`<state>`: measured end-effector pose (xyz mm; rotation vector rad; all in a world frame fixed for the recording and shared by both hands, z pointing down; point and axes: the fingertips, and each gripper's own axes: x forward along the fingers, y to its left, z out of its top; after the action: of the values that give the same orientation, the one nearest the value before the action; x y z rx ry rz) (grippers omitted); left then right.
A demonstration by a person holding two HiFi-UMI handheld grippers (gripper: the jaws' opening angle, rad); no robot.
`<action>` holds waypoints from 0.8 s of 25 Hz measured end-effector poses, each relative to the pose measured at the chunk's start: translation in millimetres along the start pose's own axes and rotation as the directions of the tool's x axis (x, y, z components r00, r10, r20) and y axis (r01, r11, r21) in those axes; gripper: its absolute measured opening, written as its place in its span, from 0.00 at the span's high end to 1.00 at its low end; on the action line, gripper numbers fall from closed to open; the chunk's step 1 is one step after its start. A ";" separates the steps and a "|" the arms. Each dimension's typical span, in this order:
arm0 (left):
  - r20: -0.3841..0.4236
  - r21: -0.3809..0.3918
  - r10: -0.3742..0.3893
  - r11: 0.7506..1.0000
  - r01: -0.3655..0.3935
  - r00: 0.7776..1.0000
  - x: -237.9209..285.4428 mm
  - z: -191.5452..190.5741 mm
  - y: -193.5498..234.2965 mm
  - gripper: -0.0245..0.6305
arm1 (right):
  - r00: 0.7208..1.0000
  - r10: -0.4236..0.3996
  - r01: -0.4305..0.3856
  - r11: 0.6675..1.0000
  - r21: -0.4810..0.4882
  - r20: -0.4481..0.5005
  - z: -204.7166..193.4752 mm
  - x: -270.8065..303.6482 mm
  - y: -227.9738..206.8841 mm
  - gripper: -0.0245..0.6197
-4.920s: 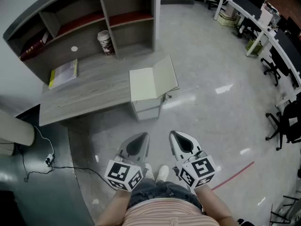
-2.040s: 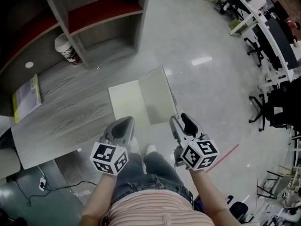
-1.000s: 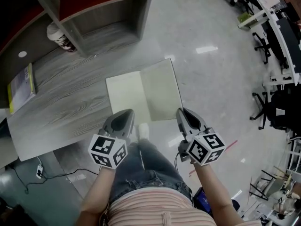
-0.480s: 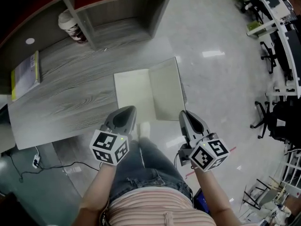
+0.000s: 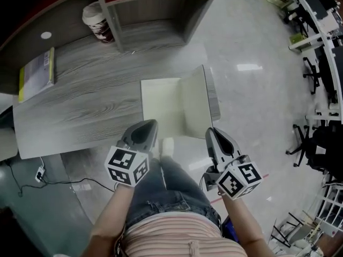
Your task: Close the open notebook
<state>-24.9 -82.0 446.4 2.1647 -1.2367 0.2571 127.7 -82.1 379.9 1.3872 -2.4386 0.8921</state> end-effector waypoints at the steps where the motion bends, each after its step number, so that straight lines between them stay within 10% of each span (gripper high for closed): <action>1: 0.001 -0.003 0.004 1.000 -0.004 1.000 -1.6 -0.8 1.2 0.94 | 1.000 0.004 -0.004 1.000 -0.003 0.000 -0.3 0.5 2.1 0.93; 20: 0.015 -0.049 0.075 0.996 -0.074 0.997 -21.5 -6.6 10.0 0.94 | 0.995 0.090 -0.094 0.989 -0.111 -0.036 -6.6 19.7 48.2 0.93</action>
<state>-43.9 -66.5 446.0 2.0864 -1.3211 0.2385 76.2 -74.1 374.5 1.2228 -2.5057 0.7752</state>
